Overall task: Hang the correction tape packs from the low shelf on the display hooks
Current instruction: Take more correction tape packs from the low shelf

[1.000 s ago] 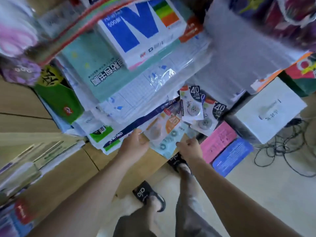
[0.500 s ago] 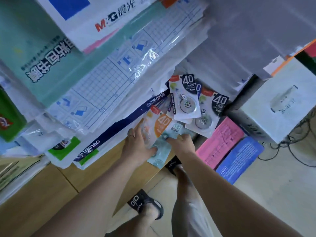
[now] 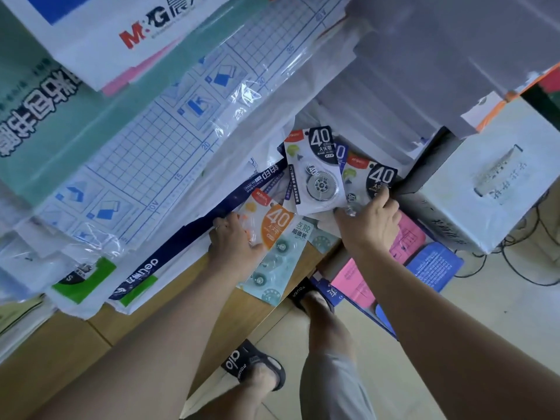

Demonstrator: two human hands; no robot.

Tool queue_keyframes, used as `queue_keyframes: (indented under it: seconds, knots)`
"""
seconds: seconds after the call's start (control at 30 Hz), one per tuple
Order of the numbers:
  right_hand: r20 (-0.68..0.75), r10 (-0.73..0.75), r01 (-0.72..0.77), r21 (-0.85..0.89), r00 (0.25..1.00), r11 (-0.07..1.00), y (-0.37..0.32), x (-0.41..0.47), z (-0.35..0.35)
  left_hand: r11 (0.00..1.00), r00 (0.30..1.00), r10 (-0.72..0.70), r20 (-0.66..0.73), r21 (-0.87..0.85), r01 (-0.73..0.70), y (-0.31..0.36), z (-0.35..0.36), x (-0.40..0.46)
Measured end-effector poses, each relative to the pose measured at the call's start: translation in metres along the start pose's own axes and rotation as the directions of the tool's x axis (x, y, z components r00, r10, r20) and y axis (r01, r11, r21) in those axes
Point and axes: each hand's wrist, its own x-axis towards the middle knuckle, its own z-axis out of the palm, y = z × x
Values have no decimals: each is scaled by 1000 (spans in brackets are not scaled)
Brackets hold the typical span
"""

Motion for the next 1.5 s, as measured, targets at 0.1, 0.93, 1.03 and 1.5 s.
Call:
queue_keyframes:
  seconds: [0.1,0.93,1.03,1.5]
  knots:
    - [18,42,-44,114,999,993,-4,5,-1,999,1000,-25,-11,40,25,-2,0,3]
    - [405,-83,-267,730,910,629,-45,39,-16,748,996,68,50,-663,-18,62,-46,28]
    - [417,-76,-262,691,906,673,-46,48,-11,743,995,74,73,-669,-7,59,-41,34]
    - [669,-100,-511,646,736,567,-38,55,-5,661,934,174,313,-740,125,52,-46,35]
